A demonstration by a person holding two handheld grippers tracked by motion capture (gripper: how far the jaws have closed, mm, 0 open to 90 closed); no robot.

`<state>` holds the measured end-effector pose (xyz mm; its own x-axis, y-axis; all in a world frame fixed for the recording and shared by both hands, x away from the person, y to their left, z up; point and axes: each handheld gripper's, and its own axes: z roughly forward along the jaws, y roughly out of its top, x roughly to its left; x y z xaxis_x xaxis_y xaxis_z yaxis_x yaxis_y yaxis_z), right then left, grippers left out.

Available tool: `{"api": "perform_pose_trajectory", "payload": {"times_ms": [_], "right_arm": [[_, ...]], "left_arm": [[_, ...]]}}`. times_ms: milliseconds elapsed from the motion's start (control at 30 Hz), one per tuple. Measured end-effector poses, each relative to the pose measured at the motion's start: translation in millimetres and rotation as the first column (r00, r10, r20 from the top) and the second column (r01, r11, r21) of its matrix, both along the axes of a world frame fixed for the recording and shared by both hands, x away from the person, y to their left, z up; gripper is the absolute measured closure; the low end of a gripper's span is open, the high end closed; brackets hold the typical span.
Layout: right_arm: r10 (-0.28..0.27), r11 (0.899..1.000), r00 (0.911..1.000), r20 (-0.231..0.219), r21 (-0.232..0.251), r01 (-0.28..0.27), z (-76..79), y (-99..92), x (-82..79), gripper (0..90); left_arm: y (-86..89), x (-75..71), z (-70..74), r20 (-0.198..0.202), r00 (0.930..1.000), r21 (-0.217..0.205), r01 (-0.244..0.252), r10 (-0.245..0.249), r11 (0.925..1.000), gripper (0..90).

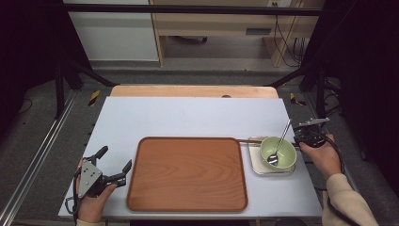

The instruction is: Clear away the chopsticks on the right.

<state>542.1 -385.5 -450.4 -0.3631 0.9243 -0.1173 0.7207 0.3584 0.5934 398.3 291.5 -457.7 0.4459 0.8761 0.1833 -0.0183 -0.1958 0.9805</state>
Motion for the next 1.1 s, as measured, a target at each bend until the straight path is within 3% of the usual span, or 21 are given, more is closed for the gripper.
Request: {"api": "perform_pose_trajectory", "payload": {"times_ms": [533, 600, 900, 1100], "right_arm": [[0.052, 0.998, 0.9986, -0.011, 0.032, -0.052, 3.4, 4.2, -14.9, 90.0], [0.053, 0.998, 0.9986, -0.01, 0.04, -0.052, 3.3, 4.9, -15.7, 90.0], [0.054, 0.997, 0.9984, -0.015, 0.054, -0.053, 1.7, 2.5, -16.8, 90.0], [0.055, 0.997, 0.9983, -0.021, 0.064, -0.053, -0.3, 0.3, -18.7, 90.0]], "left_arm": [[3.5, 4.5, 0.4, -0.027, 0.9987, -0.044, 0.041, -0.043, 0.9982, 5.0], [6.2, 6.4, 3.0, -0.03, 0.9982, -0.069, 0.049, -0.051, 0.9964, 5.1], [20.2, 29.8, 11.2, -0.065, 0.9932, -0.122, 0.088, -0.097, 0.9886, 5.9], [17.5, 46.3, 9.8, -0.073, 0.9909, -0.091, 0.106, -0.113, 0.9901, 5.9]]}}
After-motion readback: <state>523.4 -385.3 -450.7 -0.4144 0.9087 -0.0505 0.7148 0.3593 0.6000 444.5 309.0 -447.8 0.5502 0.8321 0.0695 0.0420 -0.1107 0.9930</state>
